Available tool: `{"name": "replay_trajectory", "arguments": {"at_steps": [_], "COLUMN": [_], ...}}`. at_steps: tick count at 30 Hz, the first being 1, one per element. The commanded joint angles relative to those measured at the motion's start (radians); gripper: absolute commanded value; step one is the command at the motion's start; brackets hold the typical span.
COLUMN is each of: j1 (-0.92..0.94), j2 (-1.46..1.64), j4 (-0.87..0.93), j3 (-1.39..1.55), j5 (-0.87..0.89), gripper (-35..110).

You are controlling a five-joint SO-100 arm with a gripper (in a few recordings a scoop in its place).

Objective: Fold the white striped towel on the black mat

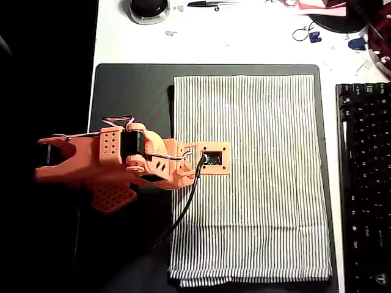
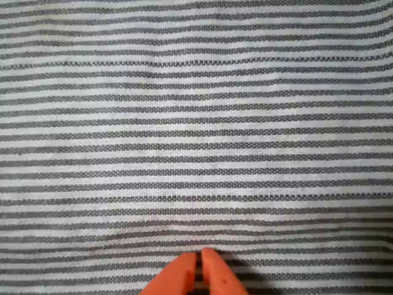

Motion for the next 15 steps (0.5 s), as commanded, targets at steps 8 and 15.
{"name": "replay_trajectory", "arguments": {"at_steps": [8, 15], "j1": [-0.012, -0.038], "j2": [-0.021, -0.064], "j4": [-0.003, -0.005], "j3": [0.011, -0.032], "j5": [-0.008, -0.002], "gripper": [0, 0]}}
